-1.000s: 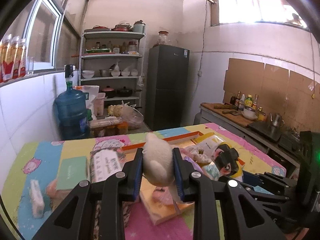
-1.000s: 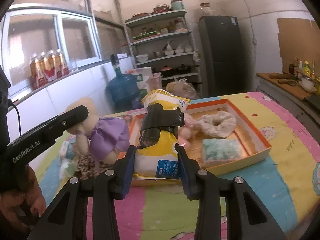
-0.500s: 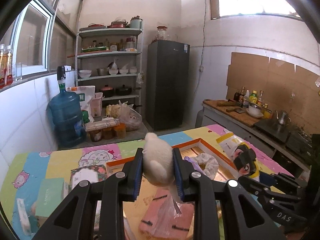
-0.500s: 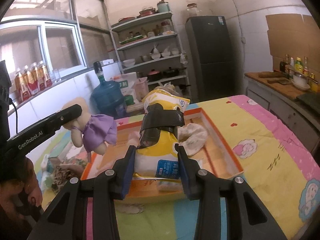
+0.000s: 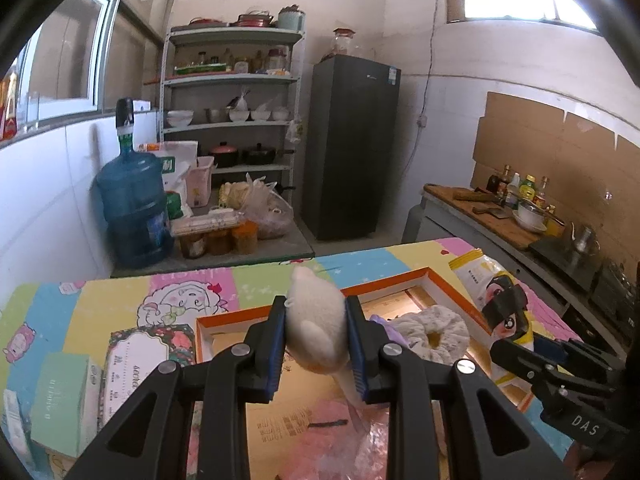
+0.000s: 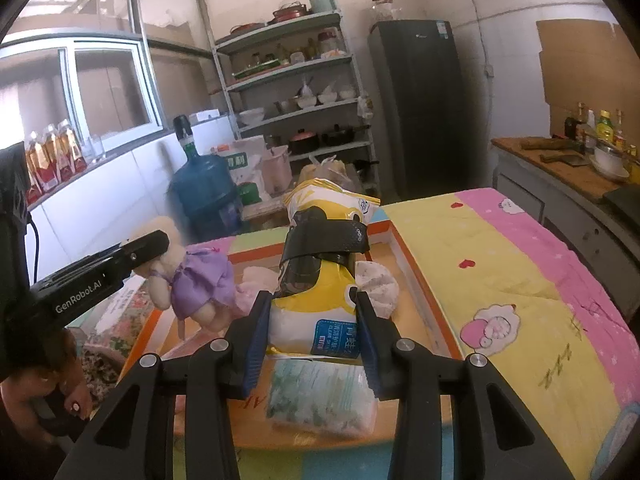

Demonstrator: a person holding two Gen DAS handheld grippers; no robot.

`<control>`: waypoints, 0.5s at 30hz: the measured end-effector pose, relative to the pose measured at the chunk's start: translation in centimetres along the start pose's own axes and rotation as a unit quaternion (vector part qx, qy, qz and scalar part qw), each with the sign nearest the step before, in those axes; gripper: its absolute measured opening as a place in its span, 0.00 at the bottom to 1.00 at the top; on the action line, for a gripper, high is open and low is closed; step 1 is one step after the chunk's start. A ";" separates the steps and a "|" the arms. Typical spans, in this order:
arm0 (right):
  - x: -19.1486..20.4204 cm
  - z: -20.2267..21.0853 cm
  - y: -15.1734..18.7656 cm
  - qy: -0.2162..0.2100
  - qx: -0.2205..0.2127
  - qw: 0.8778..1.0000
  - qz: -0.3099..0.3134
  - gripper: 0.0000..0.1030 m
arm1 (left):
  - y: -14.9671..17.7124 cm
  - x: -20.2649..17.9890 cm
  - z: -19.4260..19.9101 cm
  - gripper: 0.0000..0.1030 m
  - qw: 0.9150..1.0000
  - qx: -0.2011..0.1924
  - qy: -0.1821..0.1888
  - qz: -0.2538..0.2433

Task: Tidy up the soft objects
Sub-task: 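Carry the white plush and yellow packet over the box with both tools, then open both tools to drop the white plush and yellow packet into the box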

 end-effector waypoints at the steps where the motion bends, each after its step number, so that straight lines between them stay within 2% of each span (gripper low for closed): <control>1: 0.0 -0.5 0.1 -0.003 0.004 1.000 0.000 0.41 | 0.1 0.1 -0.4 0.28 1.000 0.004 -0.001 0.002; 8: -0.1 -3.2 0.7 -0.022 0.035 0.999 -0.004 0.41 | 1.7 0.6 -3.0 0.28 0.999 0.045 -0.003 0.011; 15: -0.1 -4.9 1.2 -0.022 0.057 0.998 -0.004 0.41 | 2.7 0.8 -4.1 0.30 0.998 0.065 -0.002 0.013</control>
Point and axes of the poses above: each gripper's, at about its wrist camera, not at the fingertips, and z roughly against the way its jaws point, x to its left, y to its underside, the point moved 7 cm from there along -z, roughly the way its jaws point, and after that the axes turned 9 degrees about z, right-handed, at the moved point
